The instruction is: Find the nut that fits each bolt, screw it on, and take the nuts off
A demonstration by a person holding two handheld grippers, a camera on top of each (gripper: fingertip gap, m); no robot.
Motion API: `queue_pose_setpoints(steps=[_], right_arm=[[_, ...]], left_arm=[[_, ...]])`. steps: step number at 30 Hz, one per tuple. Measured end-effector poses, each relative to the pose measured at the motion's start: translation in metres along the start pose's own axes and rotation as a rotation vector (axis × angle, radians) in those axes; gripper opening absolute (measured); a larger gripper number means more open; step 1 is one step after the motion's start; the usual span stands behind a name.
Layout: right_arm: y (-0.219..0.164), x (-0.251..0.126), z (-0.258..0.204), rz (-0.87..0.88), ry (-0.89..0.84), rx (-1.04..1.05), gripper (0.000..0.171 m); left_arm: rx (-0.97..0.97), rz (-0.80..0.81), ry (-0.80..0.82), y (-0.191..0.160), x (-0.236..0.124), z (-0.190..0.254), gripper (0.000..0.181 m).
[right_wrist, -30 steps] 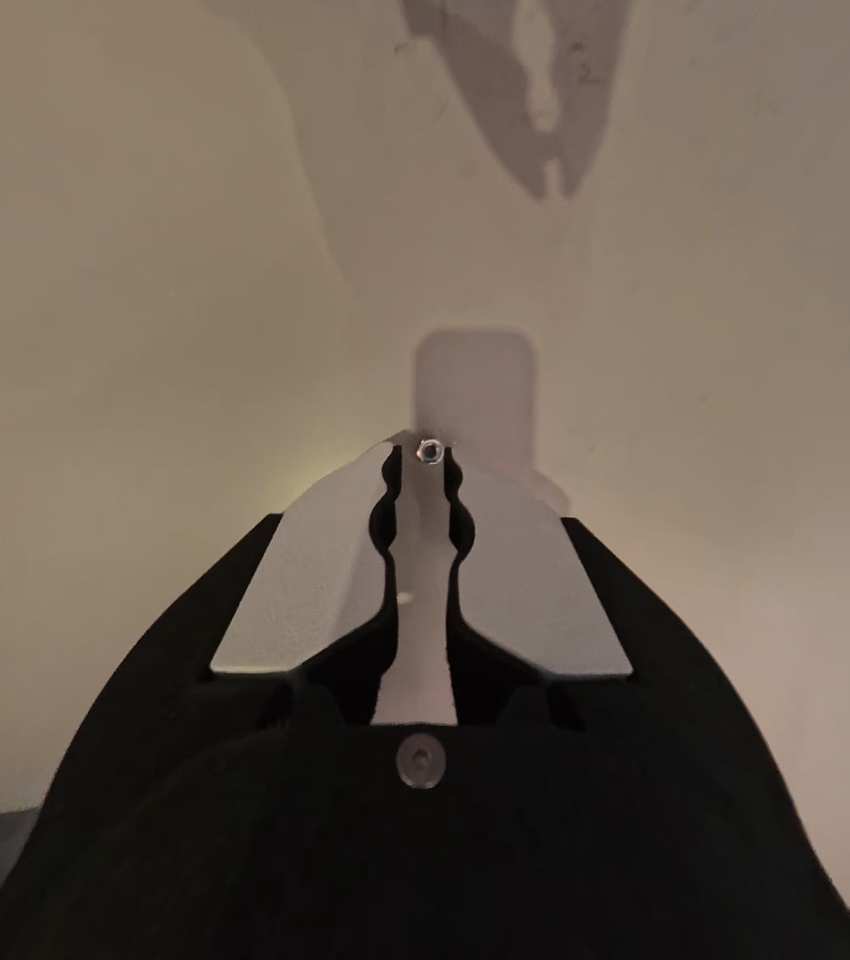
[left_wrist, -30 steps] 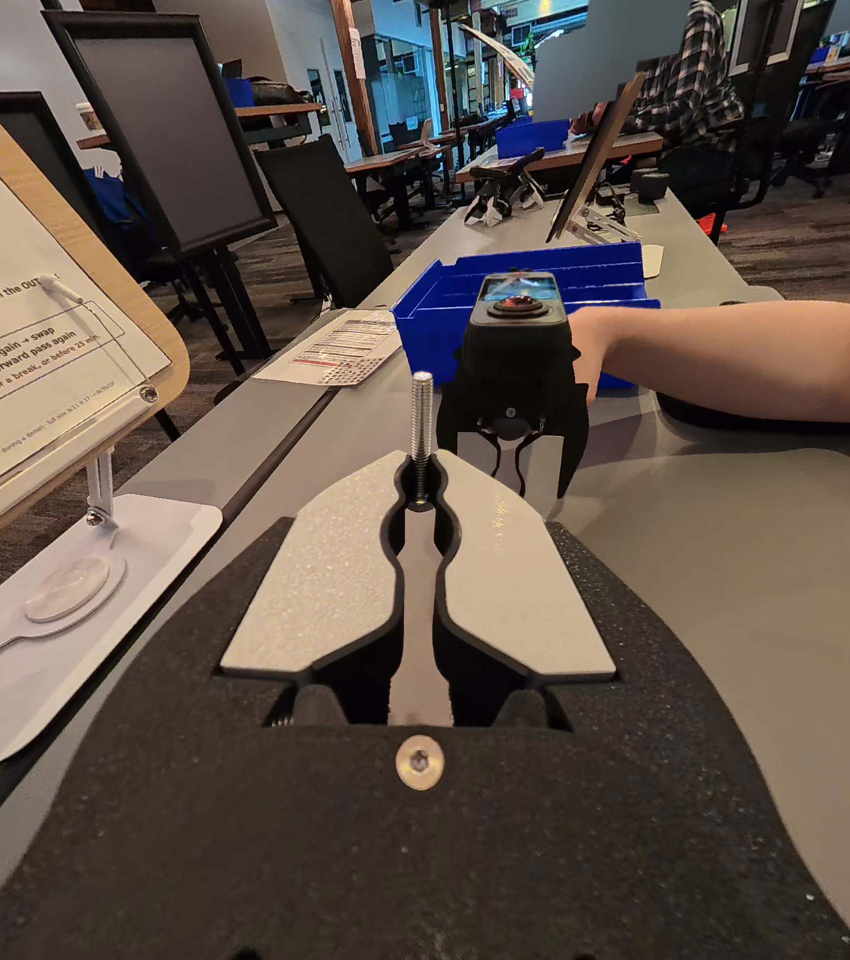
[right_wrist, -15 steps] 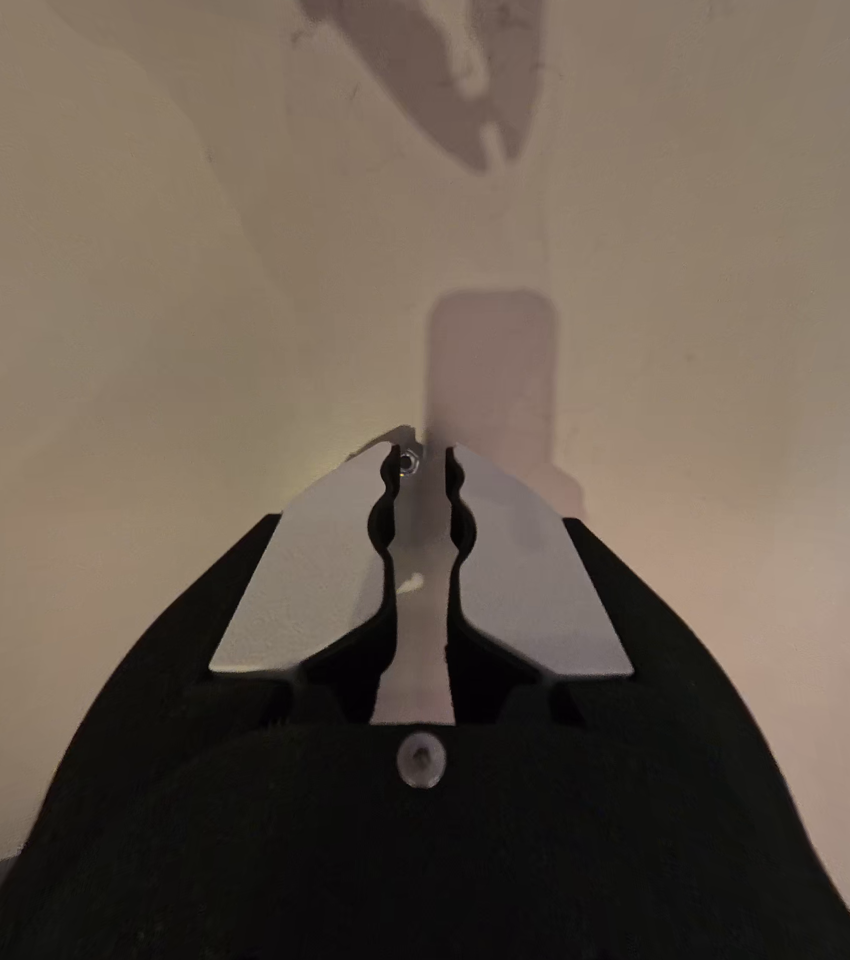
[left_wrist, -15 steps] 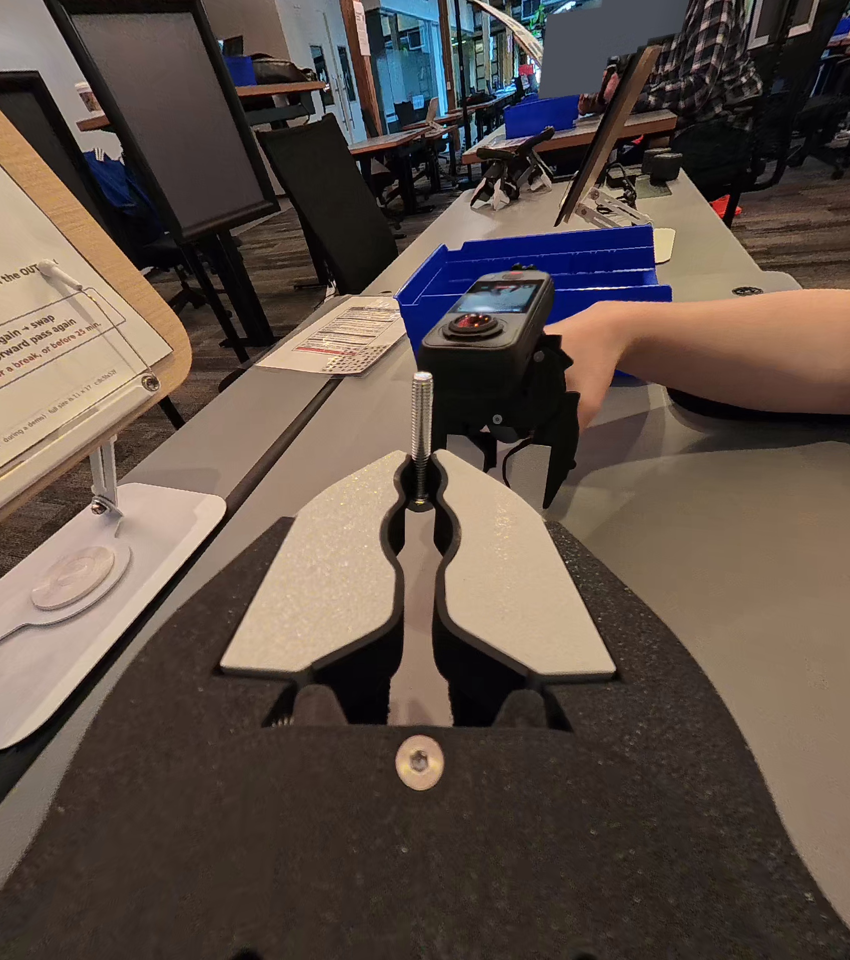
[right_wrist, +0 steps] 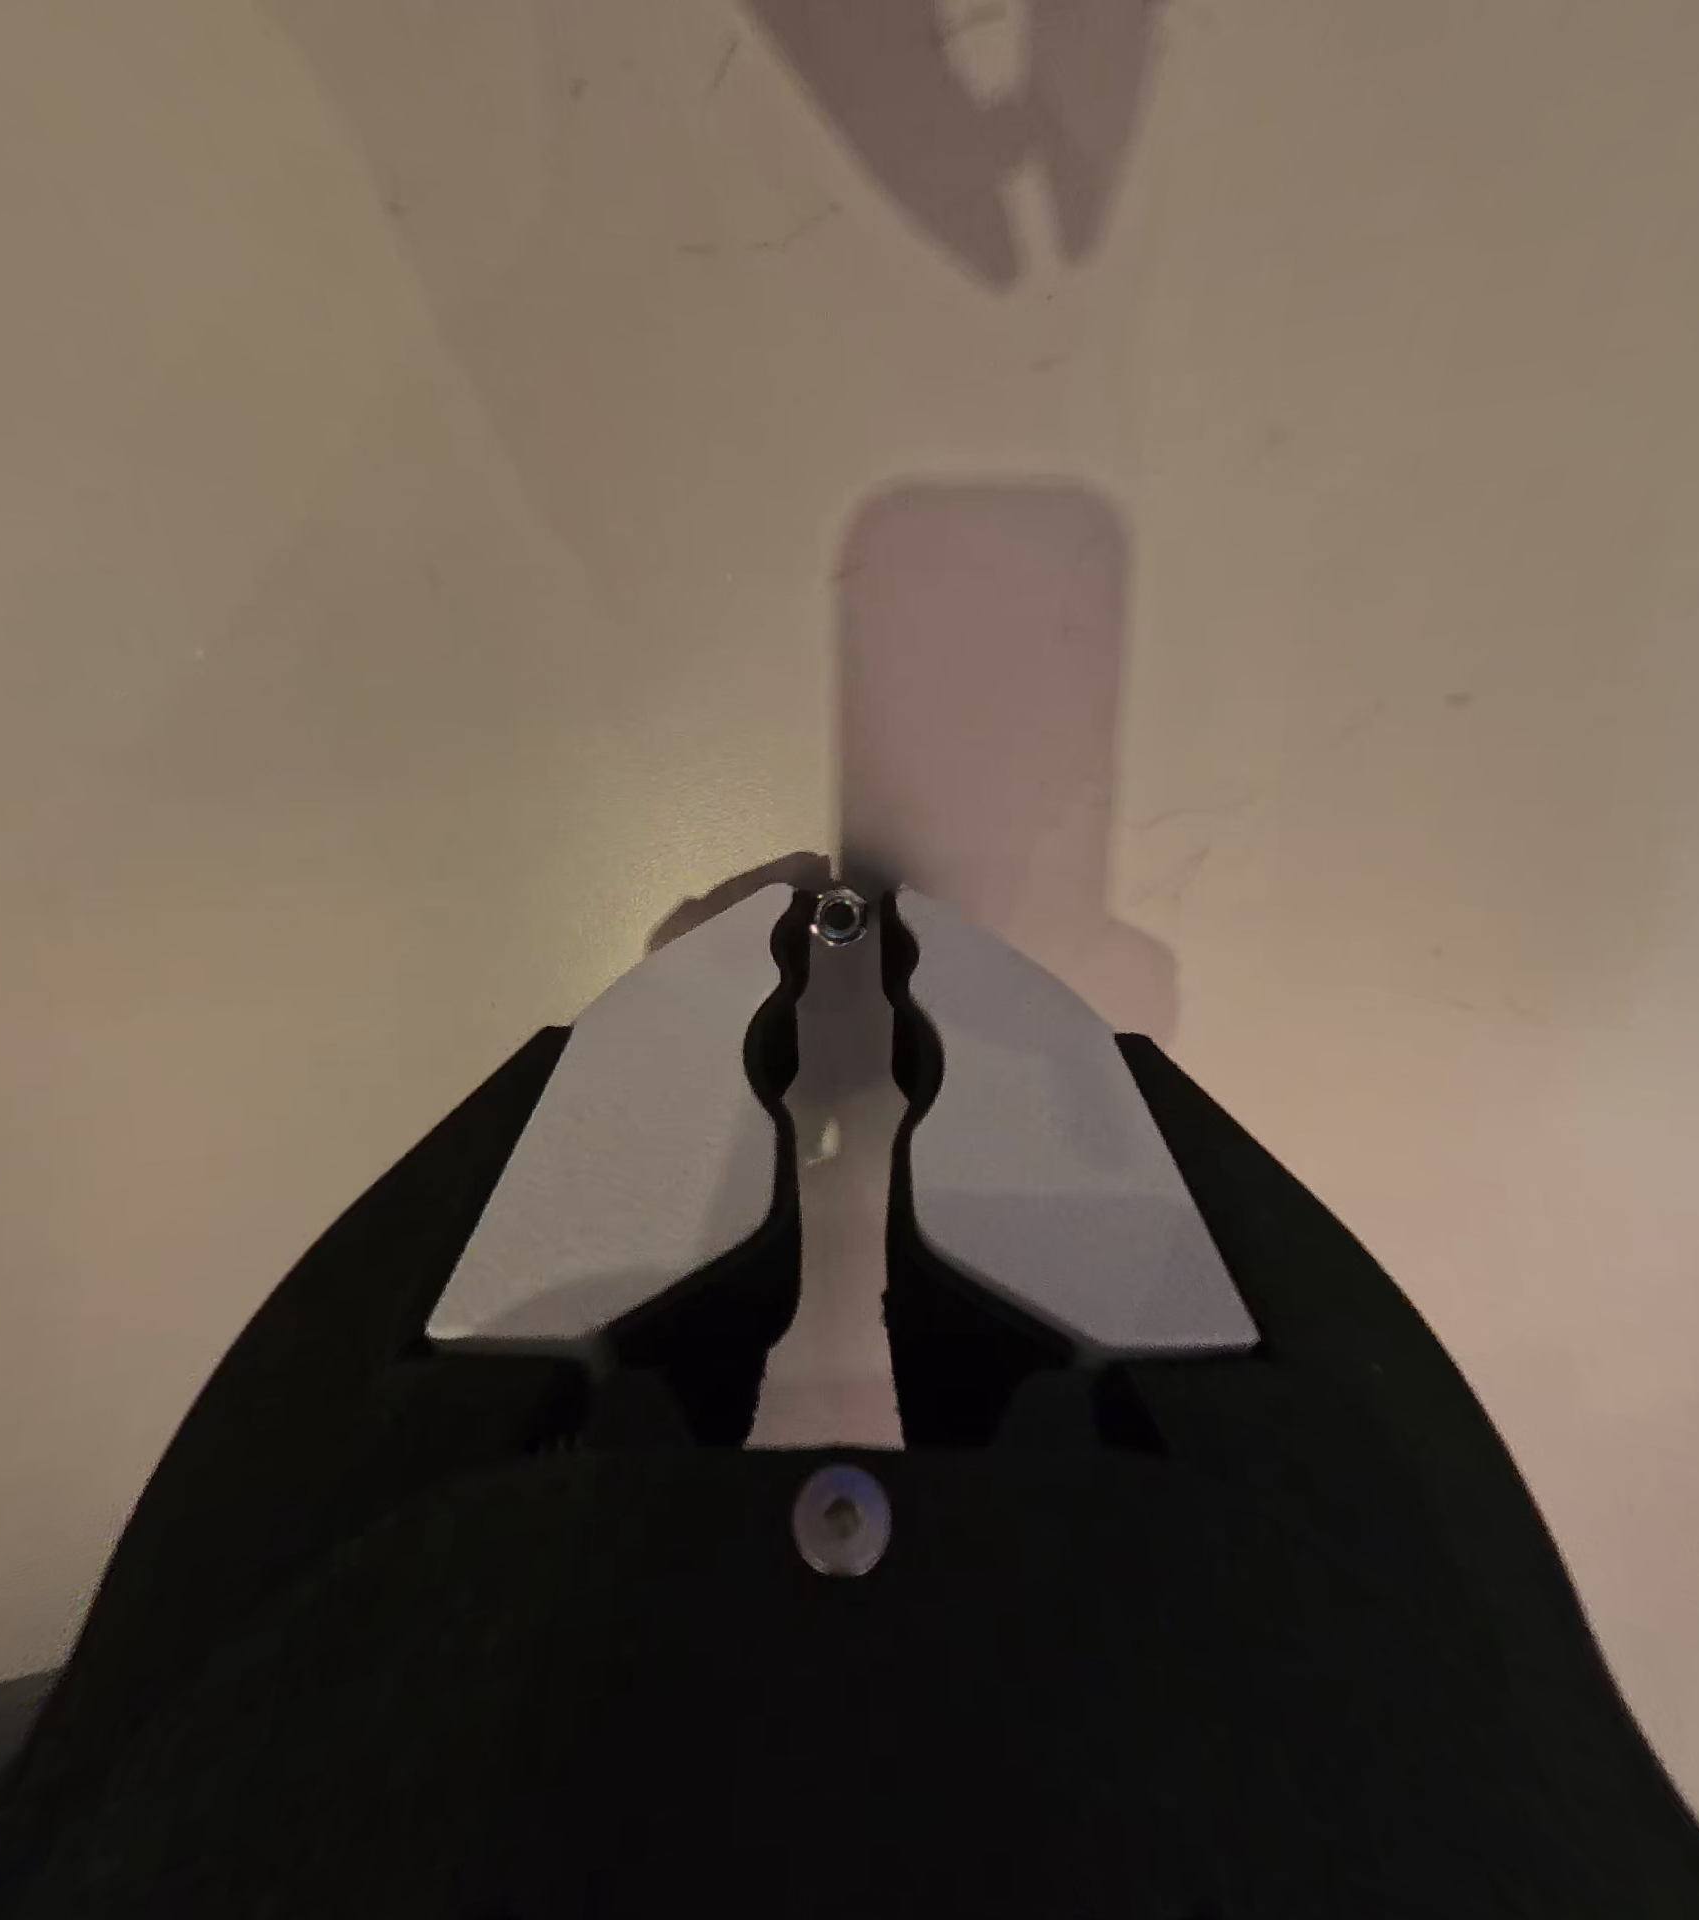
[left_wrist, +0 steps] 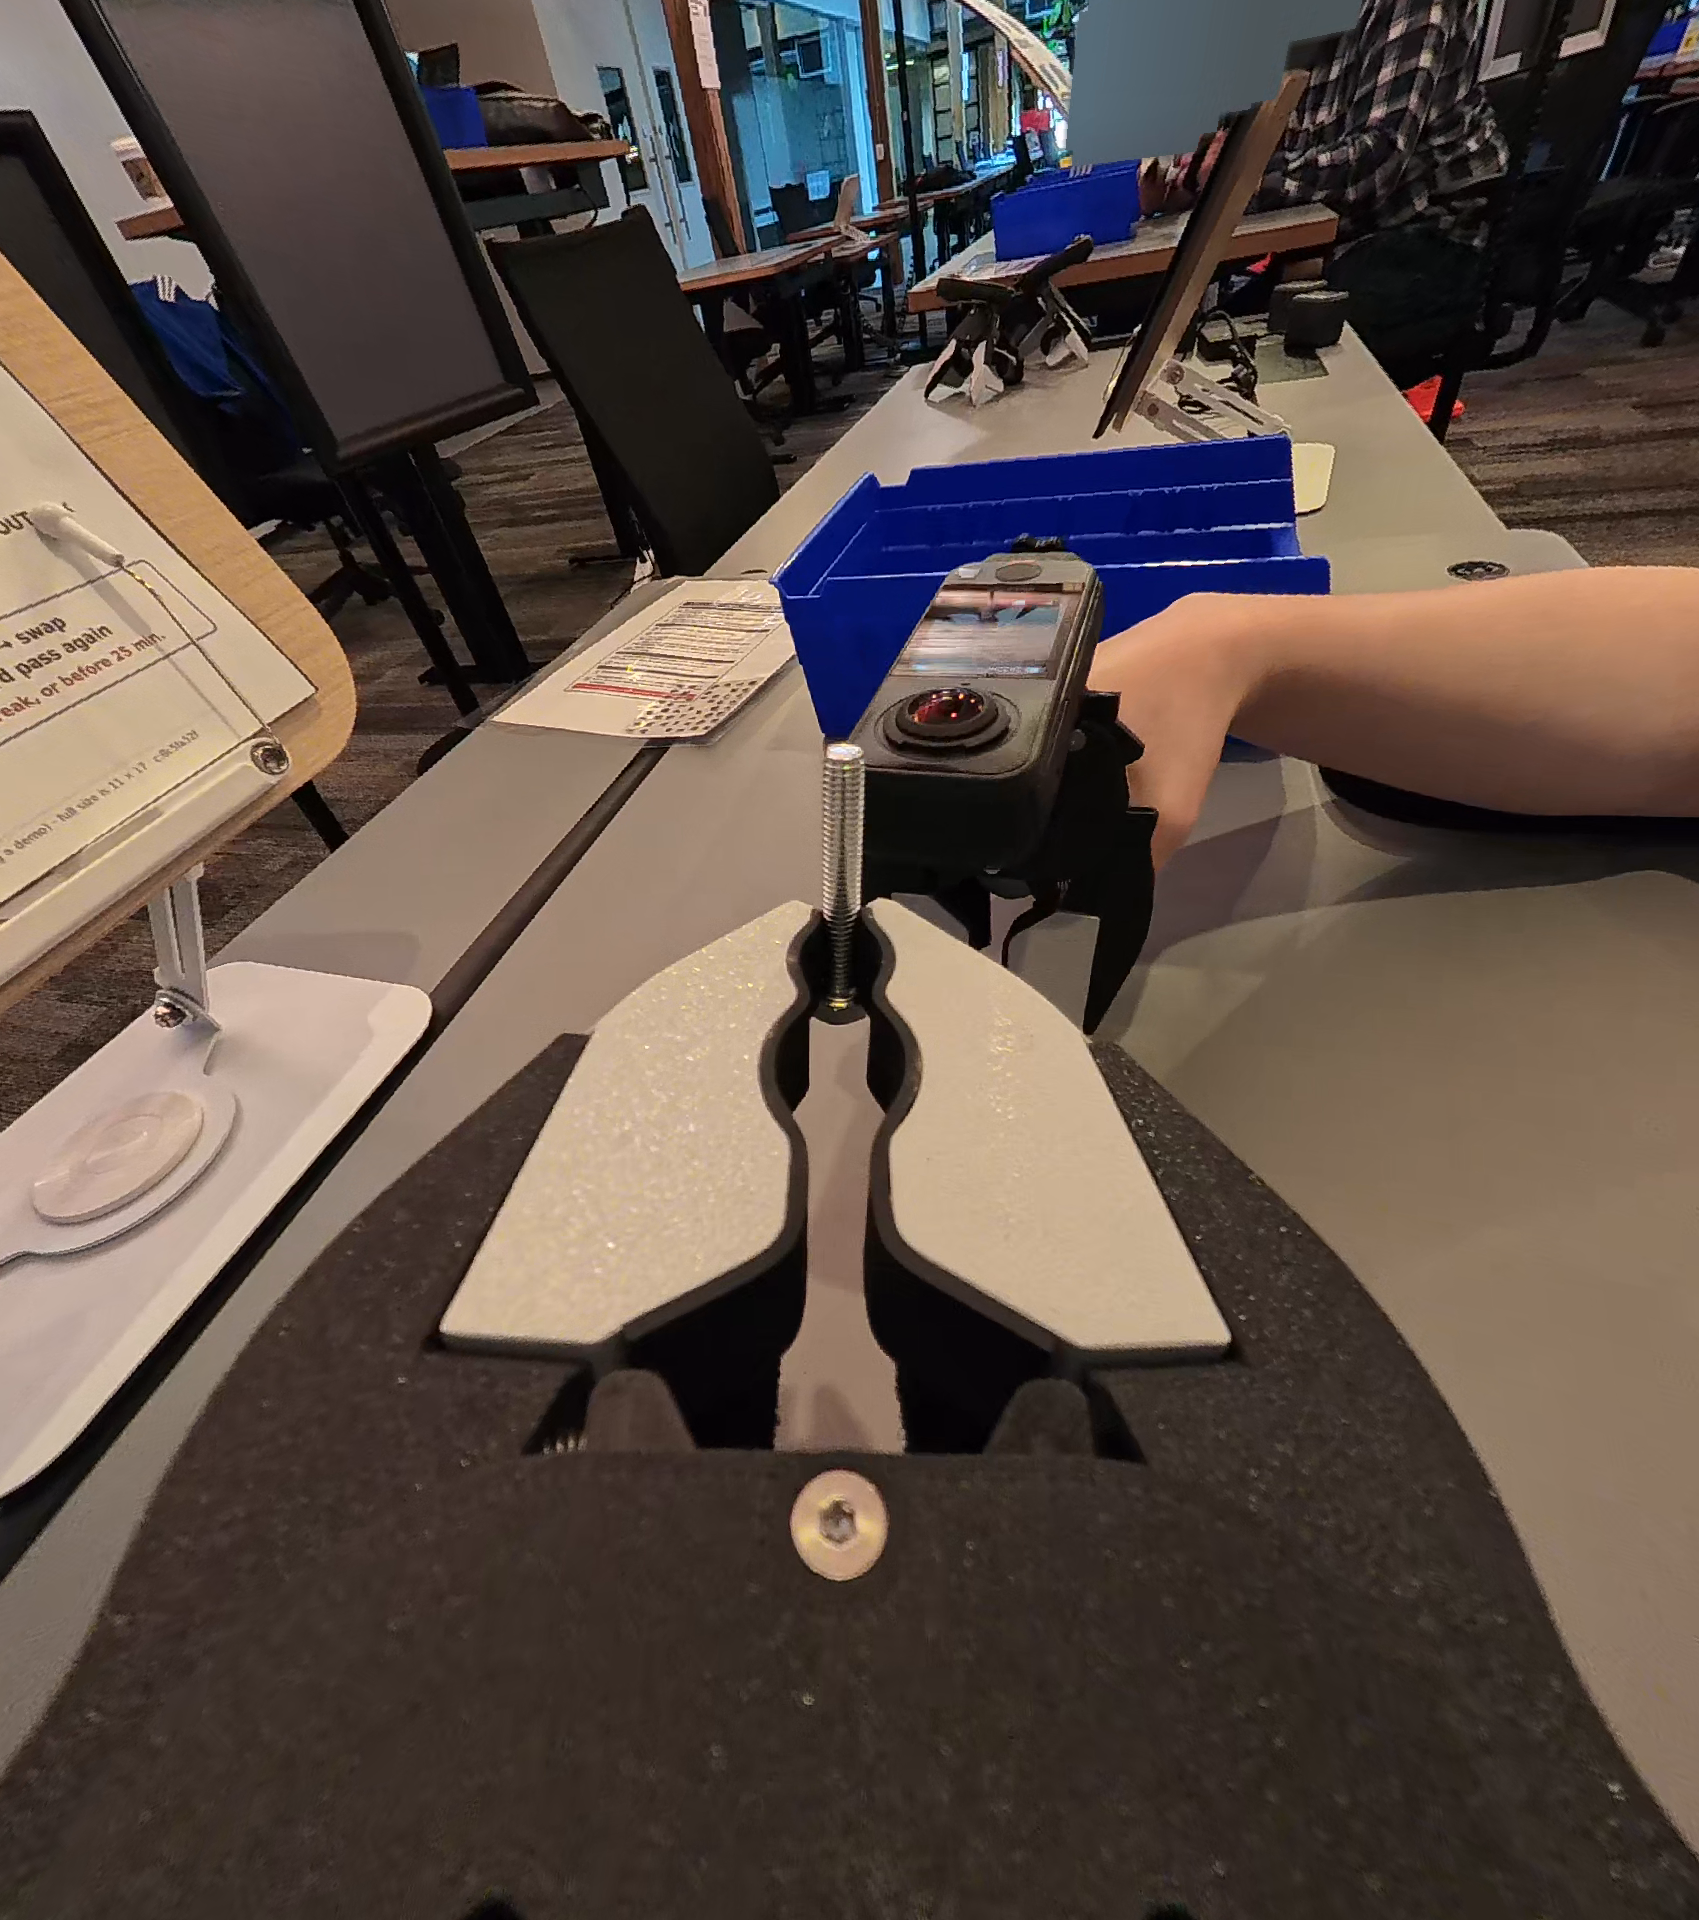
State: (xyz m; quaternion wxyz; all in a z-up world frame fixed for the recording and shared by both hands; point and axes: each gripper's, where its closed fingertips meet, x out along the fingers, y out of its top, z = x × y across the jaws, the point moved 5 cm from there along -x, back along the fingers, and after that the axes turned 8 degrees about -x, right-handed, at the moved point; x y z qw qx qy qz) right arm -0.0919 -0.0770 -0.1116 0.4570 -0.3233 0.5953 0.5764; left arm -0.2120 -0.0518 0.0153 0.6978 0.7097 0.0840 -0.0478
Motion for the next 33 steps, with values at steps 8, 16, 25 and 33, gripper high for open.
queue_pose_setpoints(steps=[8, 16, 25, 33], right_arm=[[-0.001, 0.0, 0.0, 0.009, -0.003, -0.03, 0.01], [0.017, -0.074, 0.005, 0.342, -0.058, -0.017, 0.01], [0.06, -0.13, -0.02, 0.57, -0.211, -0.193, 0.01], [0.061, -0.117, -0.032, 0.442, -0.237, -0.321, 0.01]], left_arm=[[0.005, -0.024, -0.005, -0.004, 0.004, 0.001, 0.004], [-0.053, -0.191, 0.005, -0.033, 0.02, -0.004, 0.004], [0.104, -0.333, -0.078, -0.046, 0.04, 0.03, 0.004], [0.165, -0.321, -0.096, -0.042, 0.04, 0.039, 0.004]])
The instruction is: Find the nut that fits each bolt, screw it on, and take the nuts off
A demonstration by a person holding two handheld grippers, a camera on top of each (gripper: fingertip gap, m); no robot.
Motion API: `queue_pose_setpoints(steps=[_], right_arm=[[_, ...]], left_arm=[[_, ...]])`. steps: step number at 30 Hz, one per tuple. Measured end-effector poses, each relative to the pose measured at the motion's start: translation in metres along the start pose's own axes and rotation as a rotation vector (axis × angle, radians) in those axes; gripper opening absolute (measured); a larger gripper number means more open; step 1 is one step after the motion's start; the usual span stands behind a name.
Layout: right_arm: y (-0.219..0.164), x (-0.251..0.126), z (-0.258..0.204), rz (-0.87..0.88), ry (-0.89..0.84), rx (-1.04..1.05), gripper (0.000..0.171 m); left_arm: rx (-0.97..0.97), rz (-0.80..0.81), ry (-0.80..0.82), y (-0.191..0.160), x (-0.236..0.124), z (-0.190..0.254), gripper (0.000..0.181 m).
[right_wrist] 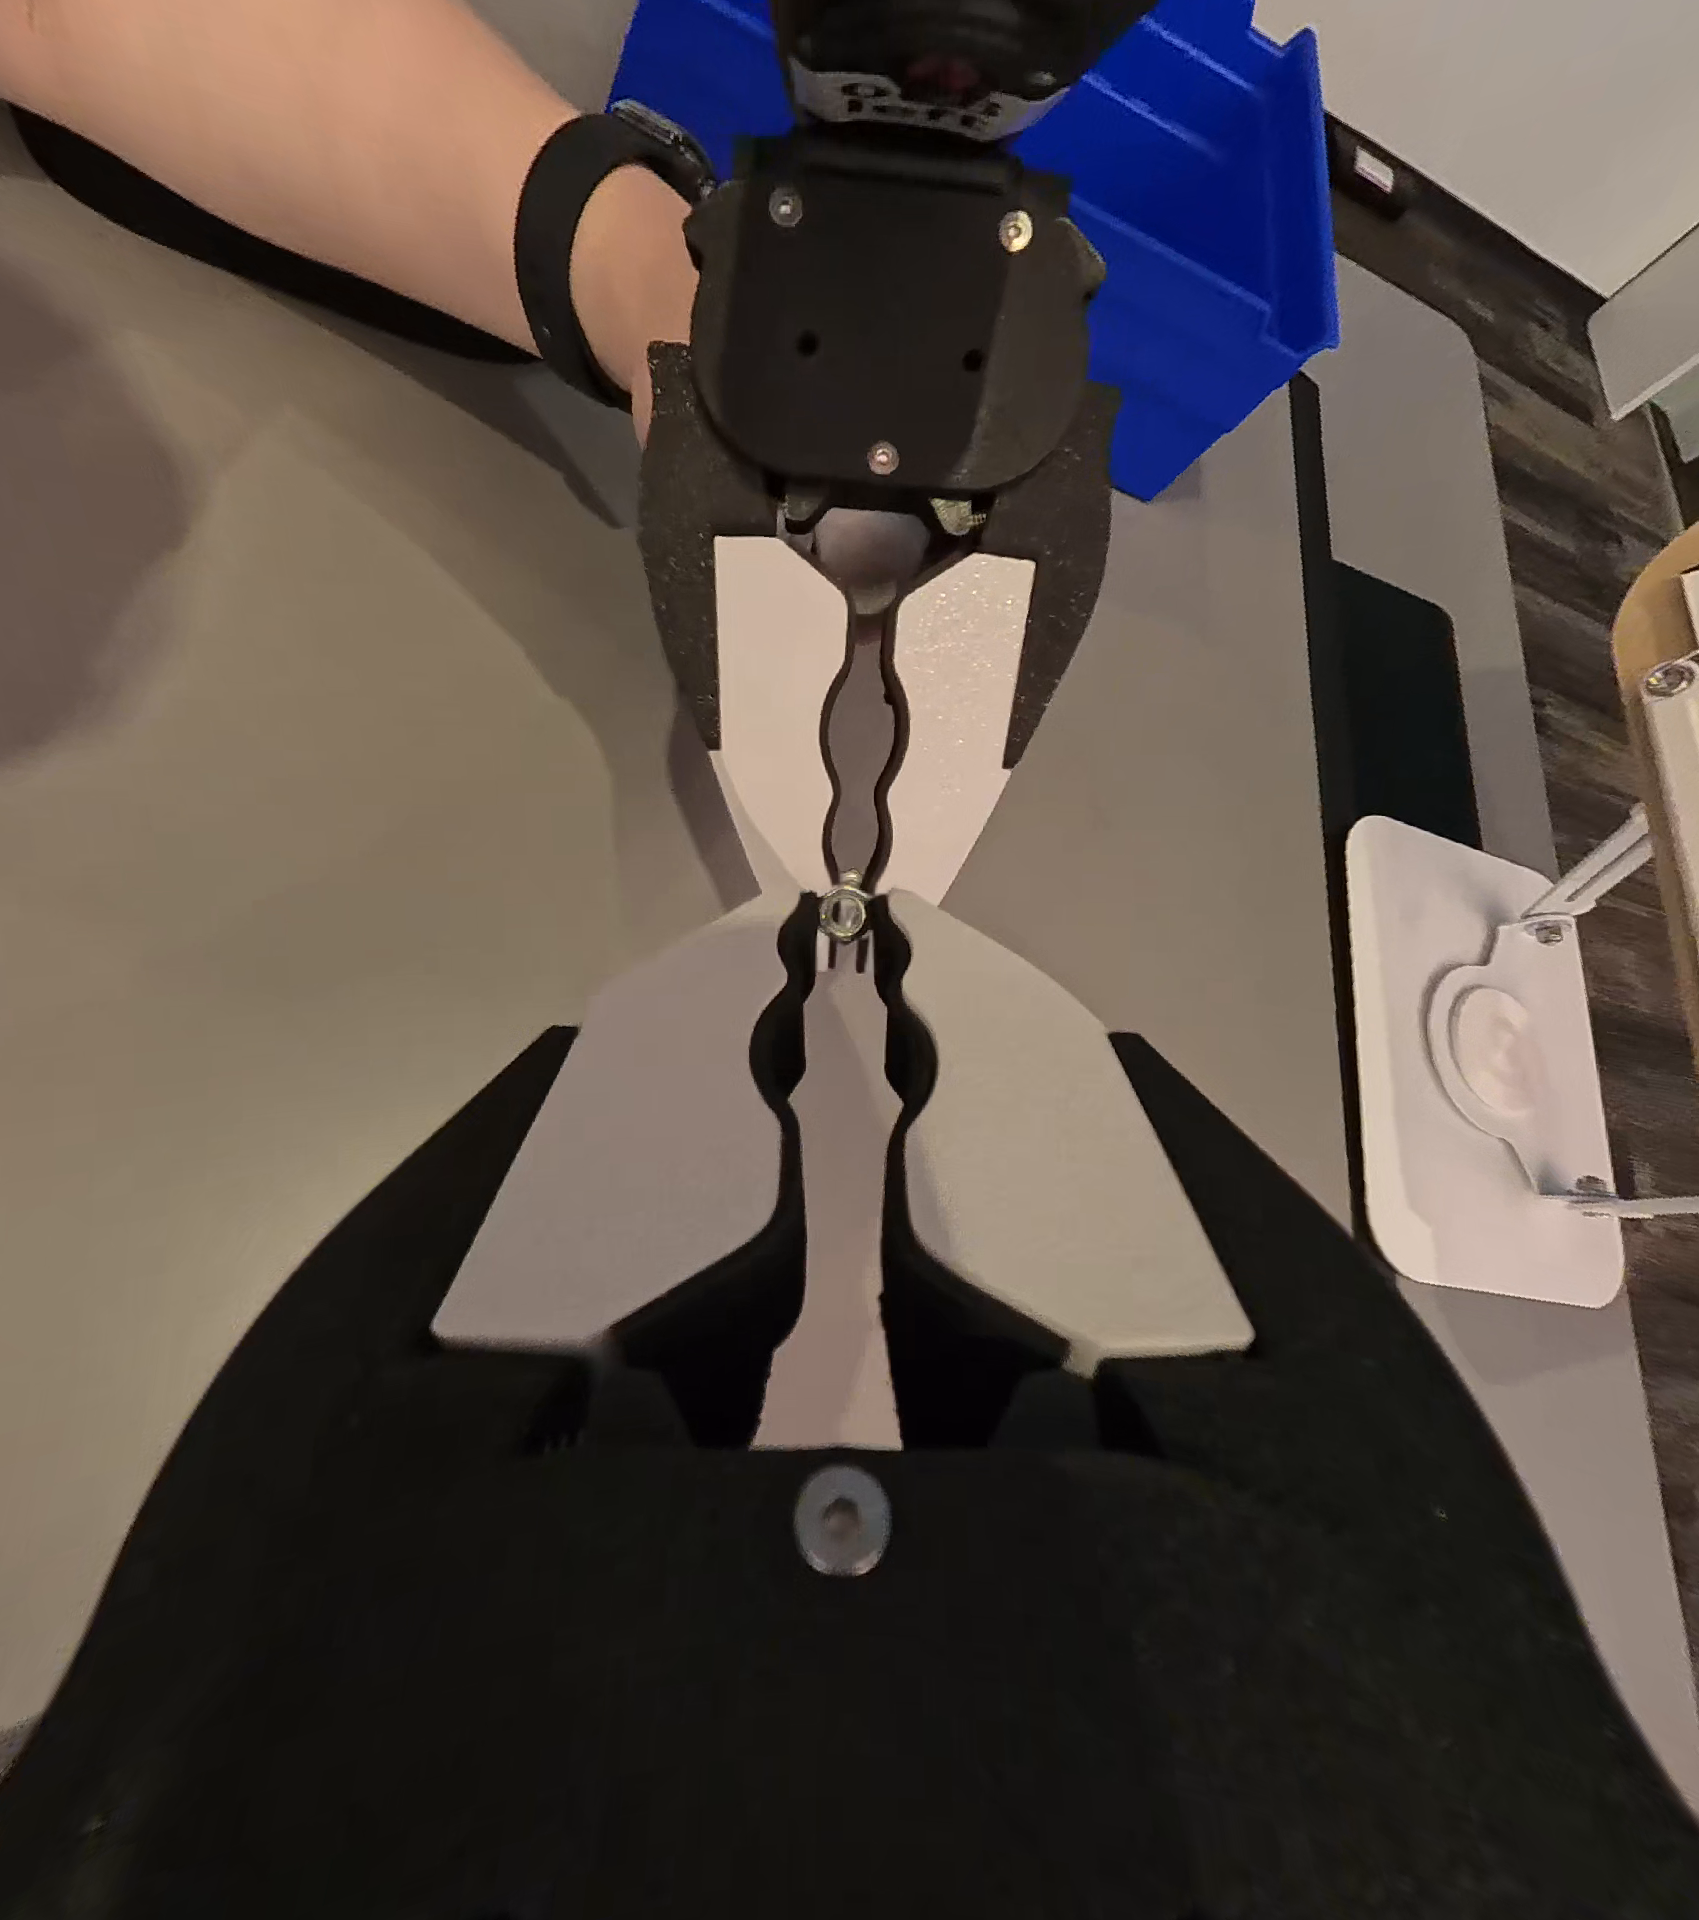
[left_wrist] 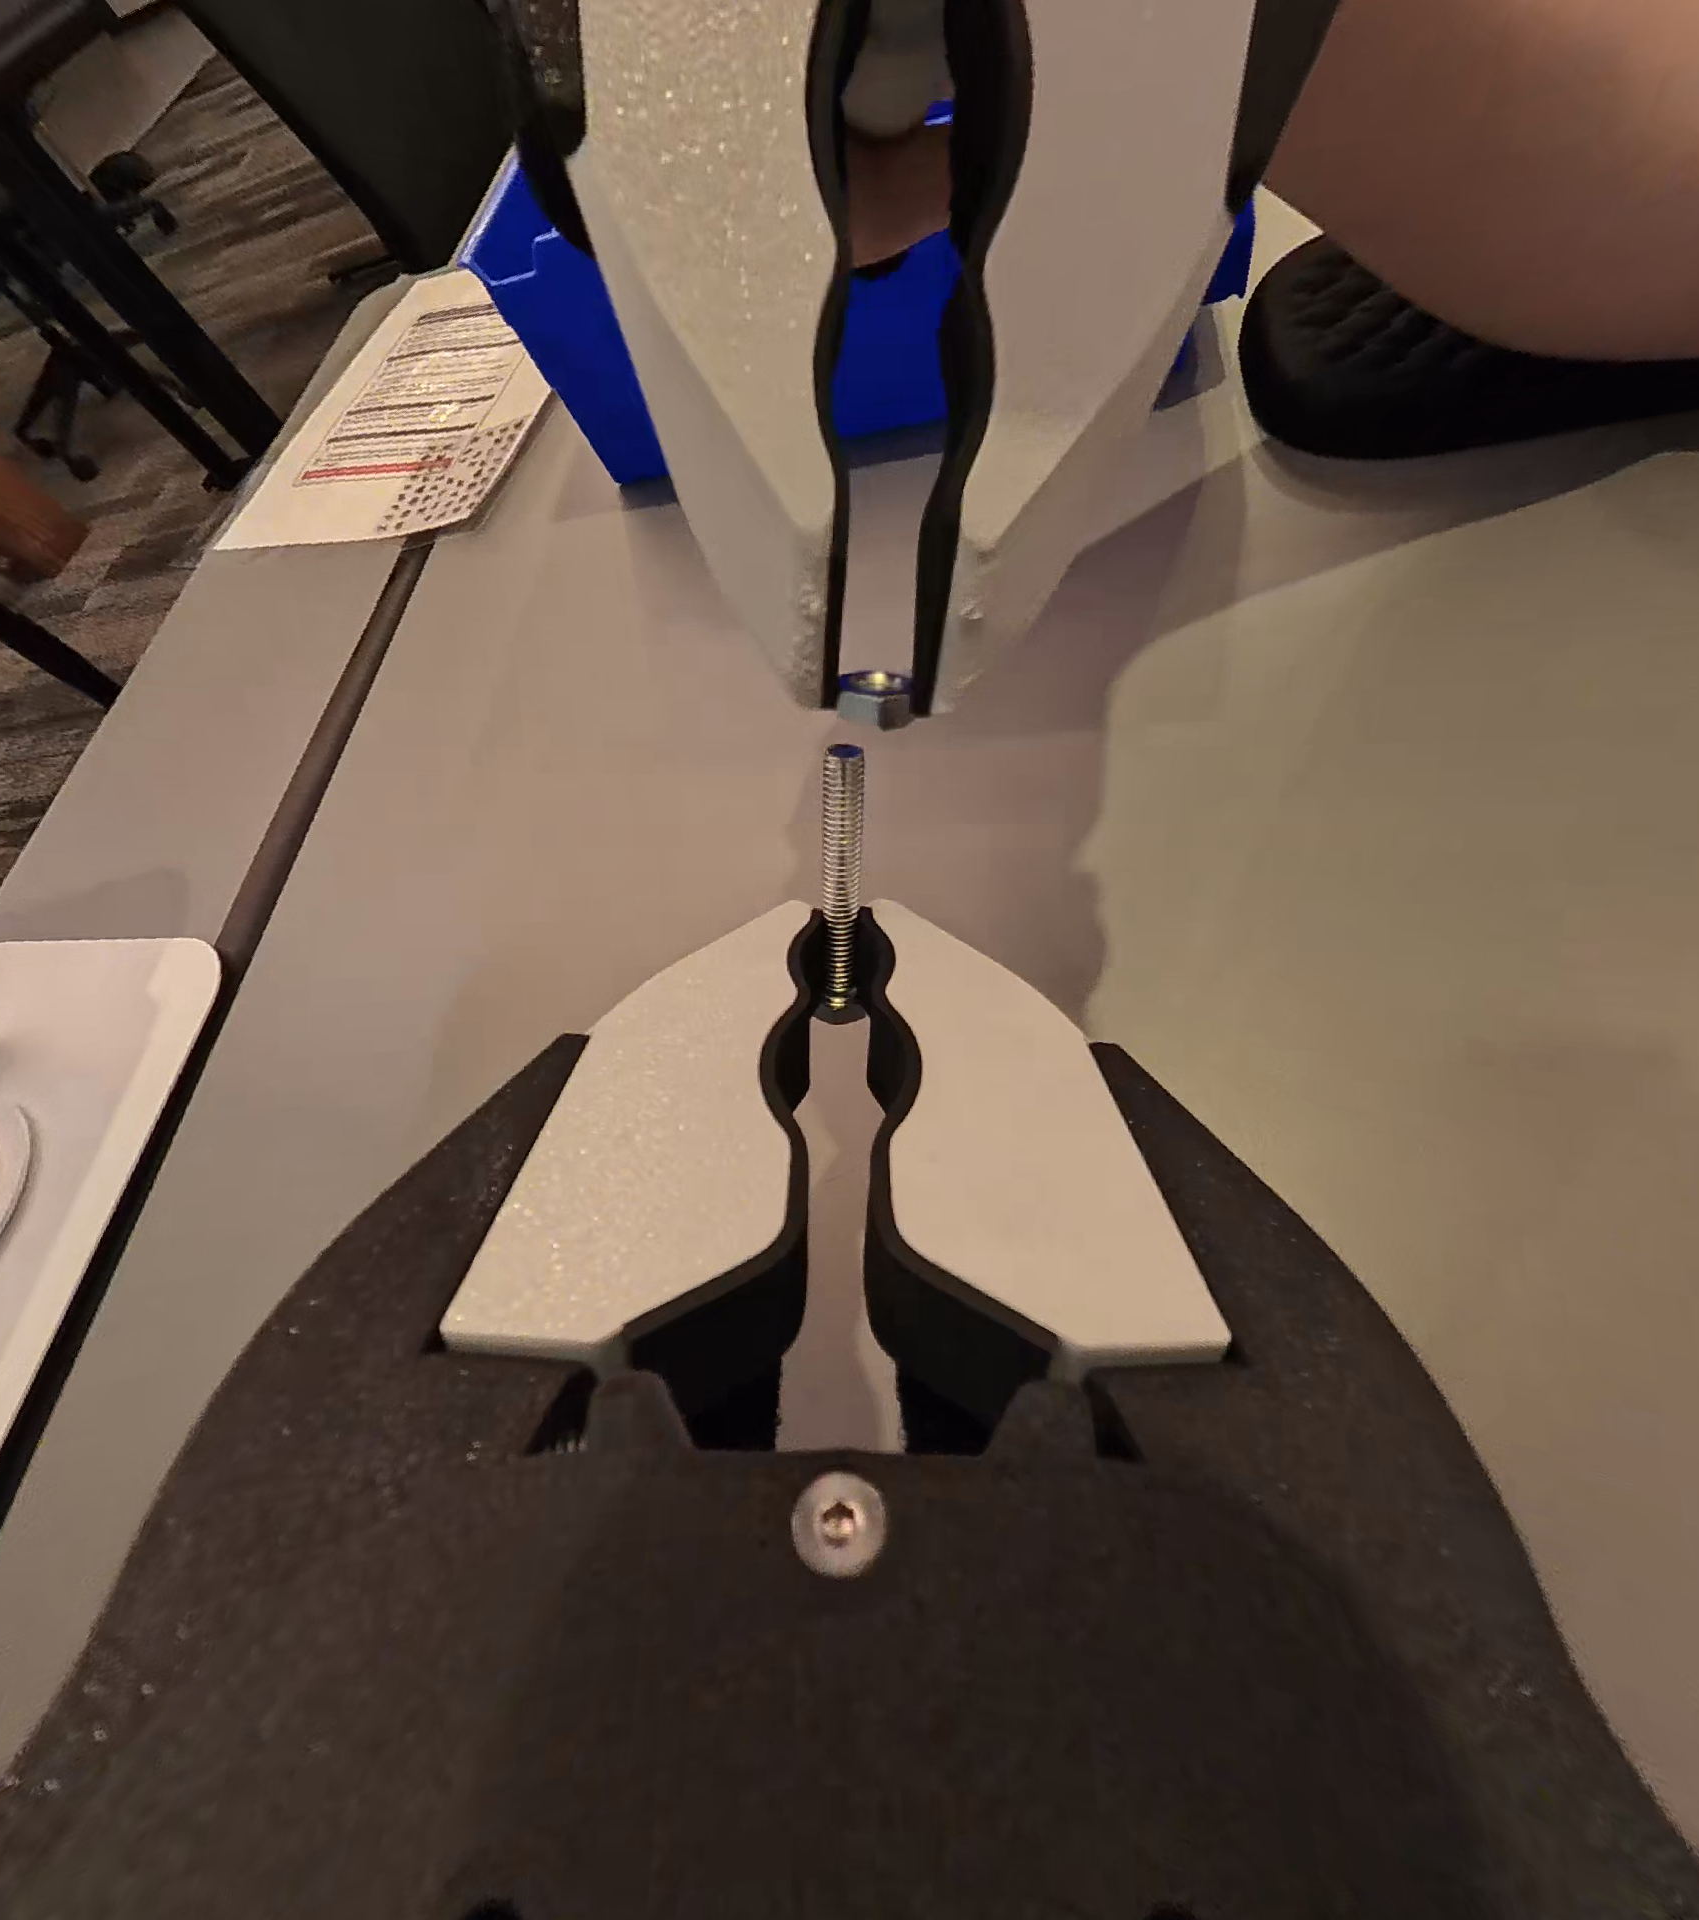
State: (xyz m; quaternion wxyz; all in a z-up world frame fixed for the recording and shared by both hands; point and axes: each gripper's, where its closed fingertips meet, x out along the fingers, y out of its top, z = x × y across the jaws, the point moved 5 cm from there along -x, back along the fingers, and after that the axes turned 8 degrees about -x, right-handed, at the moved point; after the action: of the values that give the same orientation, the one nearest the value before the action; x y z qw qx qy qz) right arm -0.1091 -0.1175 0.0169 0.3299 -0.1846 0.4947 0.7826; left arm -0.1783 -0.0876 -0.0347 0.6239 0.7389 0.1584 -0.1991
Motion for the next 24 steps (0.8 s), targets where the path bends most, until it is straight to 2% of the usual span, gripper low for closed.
queue_pose_setpoints(steps=[15, 19, 24], right_arm=[[-0.002, 0.002, -0.008, -0.047, 0.022, -0.084, 0.01], [-0.006, 0.005, -0.002, -0.05, 0.009, 0.004, 0.01], [-0.012, 0.012, 0.015, 0.021, -0.01, 0.236, 0.01]], left_arm=[[0.055, 0.005, -0.038, 0.001, 0.001, 0.009, 0.004], [0.038, -0.013, 0.019, 0.0, 0.002, 0.003, 0.004], [-0.031, -0.039, 0.105, -0.003, -0.001, -0.012, 0.004]])
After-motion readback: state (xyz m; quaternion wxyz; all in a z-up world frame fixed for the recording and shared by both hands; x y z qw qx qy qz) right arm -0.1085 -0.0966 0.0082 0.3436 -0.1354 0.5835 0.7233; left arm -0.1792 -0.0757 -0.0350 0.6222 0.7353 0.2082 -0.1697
